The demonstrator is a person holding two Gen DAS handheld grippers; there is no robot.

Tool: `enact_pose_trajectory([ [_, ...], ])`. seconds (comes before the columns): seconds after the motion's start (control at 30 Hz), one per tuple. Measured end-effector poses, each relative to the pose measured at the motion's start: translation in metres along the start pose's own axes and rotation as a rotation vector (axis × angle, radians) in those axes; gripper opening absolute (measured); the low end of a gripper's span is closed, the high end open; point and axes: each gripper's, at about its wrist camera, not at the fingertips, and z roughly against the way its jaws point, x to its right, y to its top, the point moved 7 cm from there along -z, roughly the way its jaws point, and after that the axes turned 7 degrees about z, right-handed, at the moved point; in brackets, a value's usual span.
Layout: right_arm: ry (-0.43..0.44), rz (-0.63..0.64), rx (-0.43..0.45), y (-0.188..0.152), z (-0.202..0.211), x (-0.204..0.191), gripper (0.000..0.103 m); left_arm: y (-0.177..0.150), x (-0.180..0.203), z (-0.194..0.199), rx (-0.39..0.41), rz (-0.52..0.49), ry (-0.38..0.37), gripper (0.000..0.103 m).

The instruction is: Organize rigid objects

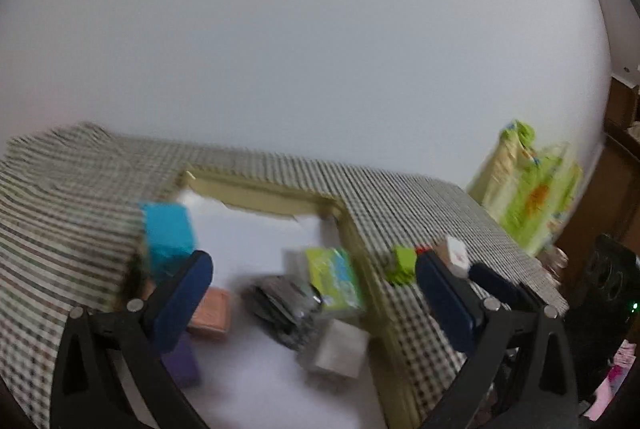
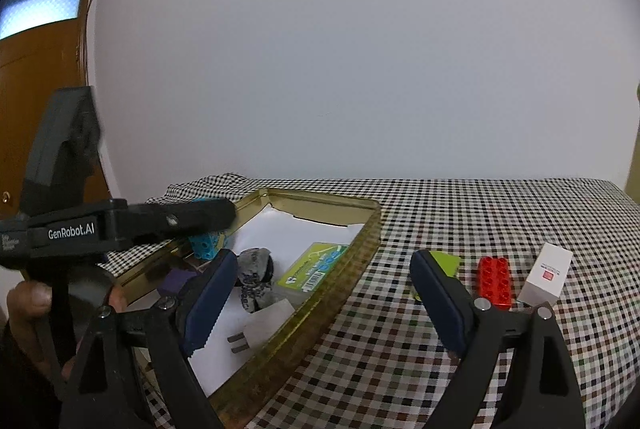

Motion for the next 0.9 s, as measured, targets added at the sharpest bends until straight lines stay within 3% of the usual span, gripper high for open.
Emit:
enact_pose_trajectory([
  [0.13,-0.002,-0.024,-0.004,-0.001,-0.003,0.006,0.09,0.013,-0.028,-0.004,0.045,0.058,0.134,0.103],
  [0.23,-0.006,-0.024,0.002,-0.001,-0.001,0.006,0.09,0.012,-0.058,-0.02,-0.016,0.142,0.243,0.103],
  [0.33,-0.006,-0.019,0.004,0.0,0.001,0.005,0.09,0.01,-0.063,-0.031,-0.078,0.201,0.167,0.103],
  [0.43,-0.003,-0.021,0.004,0.001,0.002,0.006,0.09,0.009,-0.053,-0.036,-0.107,0.165,0.109,0.103],
  [0.53,-0.001,-0.028,0.003,-0.001,0.005,0.006,0.09,0.0,-0.034,-0.046,-0.179,0.137,0.002,0.103],
  [0.57,-0.002,-0.031,0.001,-0.002,0.005,0.006,0.09,-0.003,-0.032,-0.05,-0.195,0.135,0.001,0.103],
  [0.63,-0.001,-0.033,-0.005,-0.003,0.004,0.007,0.09,0.002,-0.036,-0.045,-0.151,0.149,0.043,0.103],
  [0.9,0.0,-0.059,-0.003,-0.004,0.008,0.014,0.09,0.007,-0.035,-0.036,-0.081,0.225,0.091,0.103],
])
